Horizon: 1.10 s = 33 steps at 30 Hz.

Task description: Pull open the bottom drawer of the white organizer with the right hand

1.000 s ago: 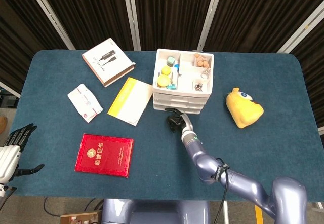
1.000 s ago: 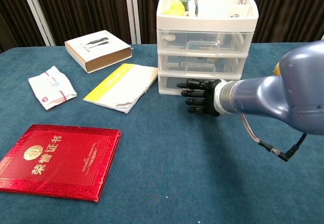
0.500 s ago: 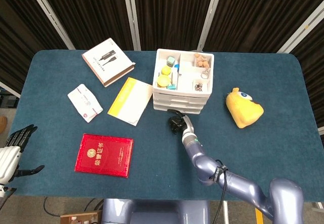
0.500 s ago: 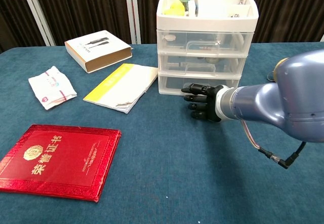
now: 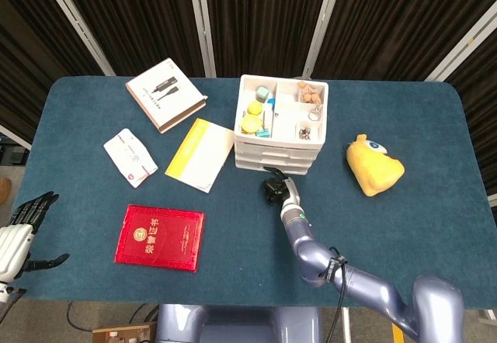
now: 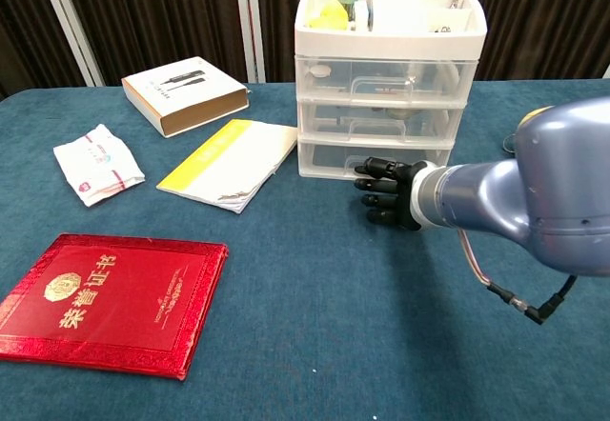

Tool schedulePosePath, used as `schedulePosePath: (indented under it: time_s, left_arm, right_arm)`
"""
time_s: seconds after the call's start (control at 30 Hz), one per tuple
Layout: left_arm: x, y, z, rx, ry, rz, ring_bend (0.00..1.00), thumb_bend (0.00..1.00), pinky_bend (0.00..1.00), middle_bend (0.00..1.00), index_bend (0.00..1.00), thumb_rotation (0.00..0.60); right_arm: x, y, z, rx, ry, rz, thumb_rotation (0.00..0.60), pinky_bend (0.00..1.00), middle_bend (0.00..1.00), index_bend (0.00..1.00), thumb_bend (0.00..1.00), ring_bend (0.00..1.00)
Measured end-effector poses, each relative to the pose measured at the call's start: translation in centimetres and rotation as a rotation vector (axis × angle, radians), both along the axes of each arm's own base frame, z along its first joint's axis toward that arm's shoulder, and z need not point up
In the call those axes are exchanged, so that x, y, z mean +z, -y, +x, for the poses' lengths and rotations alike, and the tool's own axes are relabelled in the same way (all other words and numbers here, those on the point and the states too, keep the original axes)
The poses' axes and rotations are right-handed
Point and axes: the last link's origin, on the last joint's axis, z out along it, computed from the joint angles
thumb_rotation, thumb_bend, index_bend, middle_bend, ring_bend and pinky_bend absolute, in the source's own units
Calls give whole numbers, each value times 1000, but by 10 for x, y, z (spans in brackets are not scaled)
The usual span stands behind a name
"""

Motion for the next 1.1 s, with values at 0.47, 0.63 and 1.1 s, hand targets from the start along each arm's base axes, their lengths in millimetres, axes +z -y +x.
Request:
schedulePosePath:
  time_s: [0.47,0.63,1.1]
  left_arm:
    - [-1,0,0,0,6,-7,0,6,0,0,0,600]
    - [0,0,0,2,9,-5,0,6,0,0,0,600]
    - [0,1,1,-5,7,-10,0,6,0,0,0,600]
  right_arm:
    - [3,6,9,0,95,-15,600,895,792,257,904,809]
    - [1,9,12,-7,115,-10,600,895,793,333,916,809]
    - [-5,-11,15,25,135,46,600,895,793,370,920,809]
